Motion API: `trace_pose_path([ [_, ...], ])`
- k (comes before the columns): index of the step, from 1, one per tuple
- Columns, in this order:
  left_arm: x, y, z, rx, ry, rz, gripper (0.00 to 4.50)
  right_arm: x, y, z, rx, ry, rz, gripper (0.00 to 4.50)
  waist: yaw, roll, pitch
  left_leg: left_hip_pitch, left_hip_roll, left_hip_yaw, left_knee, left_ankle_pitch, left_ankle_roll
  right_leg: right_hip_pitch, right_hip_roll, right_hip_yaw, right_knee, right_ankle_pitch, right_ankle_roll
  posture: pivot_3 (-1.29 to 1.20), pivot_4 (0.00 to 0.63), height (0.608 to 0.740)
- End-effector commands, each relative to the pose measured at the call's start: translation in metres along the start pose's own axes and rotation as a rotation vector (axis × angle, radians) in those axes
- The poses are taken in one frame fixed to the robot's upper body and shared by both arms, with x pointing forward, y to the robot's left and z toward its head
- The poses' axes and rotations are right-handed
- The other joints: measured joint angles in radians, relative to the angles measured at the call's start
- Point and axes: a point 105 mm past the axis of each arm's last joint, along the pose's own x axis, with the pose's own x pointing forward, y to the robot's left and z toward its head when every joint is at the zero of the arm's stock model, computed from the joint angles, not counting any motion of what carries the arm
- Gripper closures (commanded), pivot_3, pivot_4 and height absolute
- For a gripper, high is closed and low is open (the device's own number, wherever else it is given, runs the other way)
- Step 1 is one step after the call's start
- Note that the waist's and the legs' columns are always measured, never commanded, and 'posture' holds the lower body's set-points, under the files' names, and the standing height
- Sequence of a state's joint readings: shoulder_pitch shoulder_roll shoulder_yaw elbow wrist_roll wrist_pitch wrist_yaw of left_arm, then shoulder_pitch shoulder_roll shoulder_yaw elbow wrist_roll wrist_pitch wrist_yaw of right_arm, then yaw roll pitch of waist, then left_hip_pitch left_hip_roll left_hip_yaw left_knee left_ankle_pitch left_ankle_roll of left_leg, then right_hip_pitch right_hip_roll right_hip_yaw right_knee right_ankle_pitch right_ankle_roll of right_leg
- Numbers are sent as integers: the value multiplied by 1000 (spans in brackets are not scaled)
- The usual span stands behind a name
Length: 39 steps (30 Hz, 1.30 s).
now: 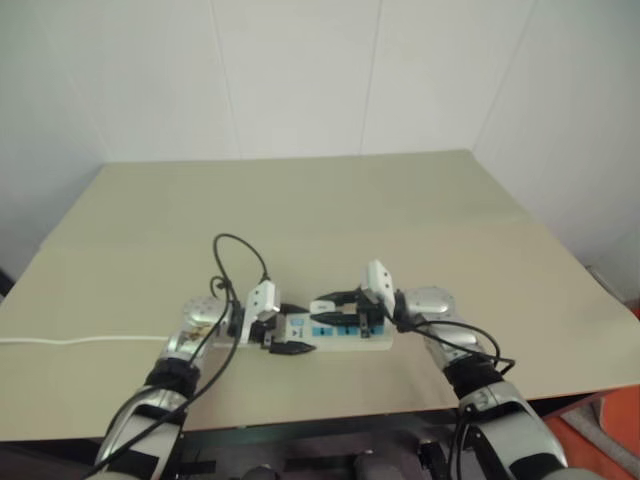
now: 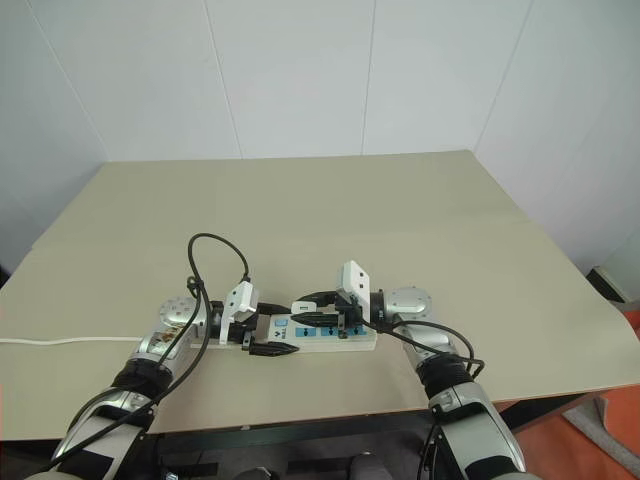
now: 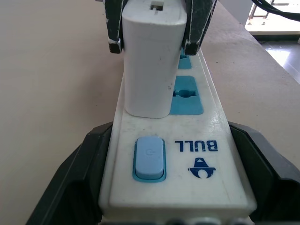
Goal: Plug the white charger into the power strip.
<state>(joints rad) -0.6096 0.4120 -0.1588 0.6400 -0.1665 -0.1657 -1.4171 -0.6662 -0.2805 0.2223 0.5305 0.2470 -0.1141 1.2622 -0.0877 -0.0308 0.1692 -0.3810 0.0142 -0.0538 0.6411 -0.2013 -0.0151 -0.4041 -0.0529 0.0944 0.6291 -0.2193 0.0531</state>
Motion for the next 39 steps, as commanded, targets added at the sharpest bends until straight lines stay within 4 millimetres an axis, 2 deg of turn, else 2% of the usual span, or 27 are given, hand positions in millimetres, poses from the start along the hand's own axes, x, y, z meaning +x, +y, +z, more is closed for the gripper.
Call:
trace_pose_path([
  [1,-2,-3,-6,-4,41,-15,1200,-1,9,-32,106,129,19,2352,1,0,0,0,0,0,0,0,0,0,0,0,0,0,0,0,150,740],
  [8,-1,-2,-5,-4,39,-17,1200,-1,8,-30,103,129,18,59,1,-1,-1,-1,0,0,0,0,0,0,0,0,0,0,0,0,150,740],
  [13,0,-2,-5,-5,37,-17,1200,-3,8,-28,85,126,18,59,1,-1,-1,-1,0,0,0,0,0,0,0,0,0,0,0,0,150,740],
  [19,2,-1,-5,-14,27,-18,1200,-9,1,-11,44,90,-8,59,5,-1,0,-2,0,0,0,0,0,-1,0,0,0,0,0,0,150,740],
  [22,2,-1,-2,-35,19,-36,204,-20,1,0,20,77,-11,0,14,-1,0,-4,0,0,0,0,0,-3,0,0,-1,0,0,0,150,740],
  [23,2,1,2,-36,7,-35,53,-24,1,3,11,74,-18,0,16,-1,0,-5,-1,0,0,0,0,-4,0,0,-1,0,0,0,150,740],
  [26,-2,4,12,-30,-22,-34,53,-32,0,10,-4,70,-40,0,17,-1,0,-10,-1,0,0,0,0,-9,0,0,0,0,0,0,150,740],
  [29,-10,5,24,9,-36,-45,53,-38,-1,20,-39,70,-54,0,17,-1,2,-17,-1,1,0,0,0,-19,0,1,2,1,-1,0,150,740],
  [33,-25,5,40,77,-54,-26,53,-51,-2,35,-71,56,-80,0,18,-1,4,-19,0,0,1,0,0,-20,0,0,1,1,-1,0,150,740],
  [39,-70,-5,57,107,-39,13,53,-98,7,50,-102,108,-136,0,21,-2,11,-20,-1,1,1,0,0,-20,-1,0,0,1,-1,0,150,740],
])
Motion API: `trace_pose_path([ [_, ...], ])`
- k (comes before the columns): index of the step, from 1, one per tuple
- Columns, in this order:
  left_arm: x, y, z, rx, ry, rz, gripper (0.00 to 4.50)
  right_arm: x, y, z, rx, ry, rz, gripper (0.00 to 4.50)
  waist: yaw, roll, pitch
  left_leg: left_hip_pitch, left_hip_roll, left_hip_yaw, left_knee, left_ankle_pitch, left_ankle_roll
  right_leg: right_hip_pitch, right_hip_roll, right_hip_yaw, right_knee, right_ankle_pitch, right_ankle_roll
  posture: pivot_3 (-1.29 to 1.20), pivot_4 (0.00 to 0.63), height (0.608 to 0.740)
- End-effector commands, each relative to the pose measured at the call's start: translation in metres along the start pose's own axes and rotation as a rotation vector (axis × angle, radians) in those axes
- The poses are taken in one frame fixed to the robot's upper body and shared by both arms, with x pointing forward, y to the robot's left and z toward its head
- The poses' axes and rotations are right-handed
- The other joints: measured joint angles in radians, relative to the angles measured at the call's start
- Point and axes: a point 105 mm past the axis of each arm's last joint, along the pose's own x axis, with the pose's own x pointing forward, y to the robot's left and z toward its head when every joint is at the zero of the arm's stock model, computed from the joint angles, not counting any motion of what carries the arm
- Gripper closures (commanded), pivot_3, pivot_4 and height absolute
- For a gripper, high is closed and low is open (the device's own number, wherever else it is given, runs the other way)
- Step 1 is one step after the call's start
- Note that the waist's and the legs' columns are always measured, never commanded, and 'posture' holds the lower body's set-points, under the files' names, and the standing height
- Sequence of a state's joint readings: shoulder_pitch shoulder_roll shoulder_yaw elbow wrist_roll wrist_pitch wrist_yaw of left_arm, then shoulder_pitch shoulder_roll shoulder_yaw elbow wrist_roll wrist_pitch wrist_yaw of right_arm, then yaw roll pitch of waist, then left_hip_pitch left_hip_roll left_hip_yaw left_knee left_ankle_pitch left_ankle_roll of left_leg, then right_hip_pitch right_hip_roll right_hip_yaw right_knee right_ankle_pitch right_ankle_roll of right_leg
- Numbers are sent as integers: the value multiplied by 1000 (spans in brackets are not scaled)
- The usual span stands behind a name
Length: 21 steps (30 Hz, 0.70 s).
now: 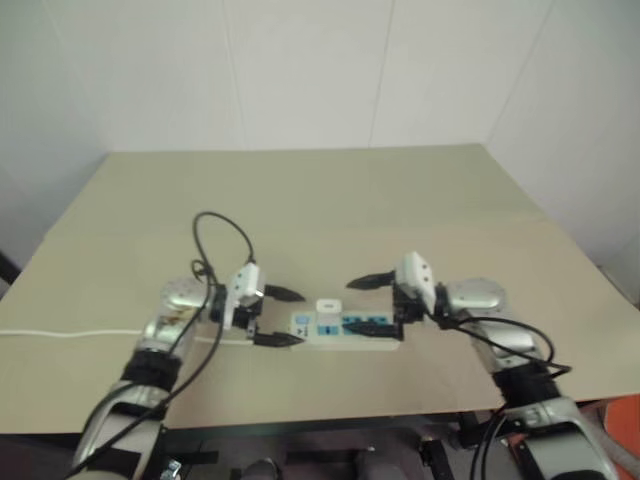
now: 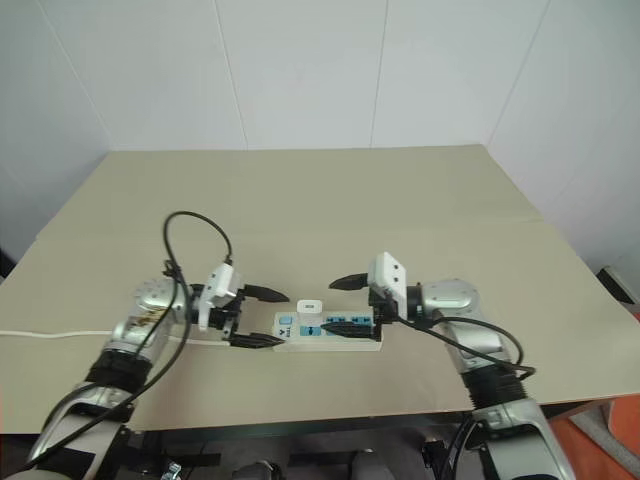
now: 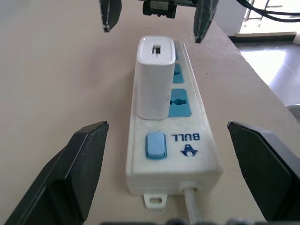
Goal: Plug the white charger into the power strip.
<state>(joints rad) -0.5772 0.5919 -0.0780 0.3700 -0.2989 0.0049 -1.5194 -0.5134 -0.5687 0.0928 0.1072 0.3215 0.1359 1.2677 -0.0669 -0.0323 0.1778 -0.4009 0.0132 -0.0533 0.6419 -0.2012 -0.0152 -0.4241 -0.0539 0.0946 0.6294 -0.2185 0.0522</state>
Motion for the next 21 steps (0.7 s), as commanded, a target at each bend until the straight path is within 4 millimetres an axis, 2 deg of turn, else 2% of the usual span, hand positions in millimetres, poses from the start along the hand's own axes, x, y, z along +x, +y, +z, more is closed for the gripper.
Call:
trace_pose_path([
  [1,-25,-3,16,34,-15,37,53,-31,-1,16,-47,0,-45,0,0,0,3,0,0,0,0,0,0,0,0,0,0,0,0,0,150,740],
  [5,-45,-4,22,34,0,103,53,-61,-5,18,-54,50,-116,0,1,0,6,1,0,0,0,0,0,0,0,0,0,0,0,0,150,740],
  [10,-56,-9,25,22,4,146,53,-86,-4,15,-46,87,-186,0,0,-1,7,0,1,1,0,0,0,0,0,0,0,0,0,0,150,740],
  [21,-57,-16,23,1,-1,172,53,-96,1,9,-31,100,-257,0,1,-1,7,1,0,1,0,0,0,0,0,0,0,0,0,0,150,740],
])
